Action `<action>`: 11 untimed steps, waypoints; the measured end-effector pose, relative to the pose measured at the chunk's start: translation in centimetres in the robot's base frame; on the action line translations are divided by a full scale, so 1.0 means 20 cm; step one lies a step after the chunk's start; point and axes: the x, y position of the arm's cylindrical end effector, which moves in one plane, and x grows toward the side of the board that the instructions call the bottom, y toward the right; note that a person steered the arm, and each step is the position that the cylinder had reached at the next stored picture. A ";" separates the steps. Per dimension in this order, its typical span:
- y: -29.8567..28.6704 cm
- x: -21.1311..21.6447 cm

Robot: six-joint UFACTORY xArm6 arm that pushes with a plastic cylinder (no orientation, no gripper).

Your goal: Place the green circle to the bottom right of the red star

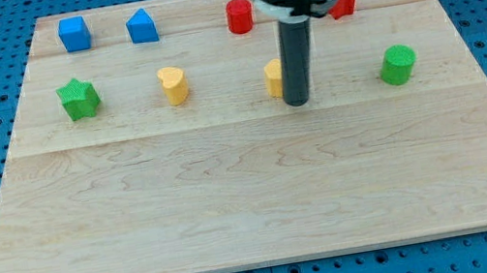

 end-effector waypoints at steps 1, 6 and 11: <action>0.00 -0.11; 0.40 0.08; 0.65 0.12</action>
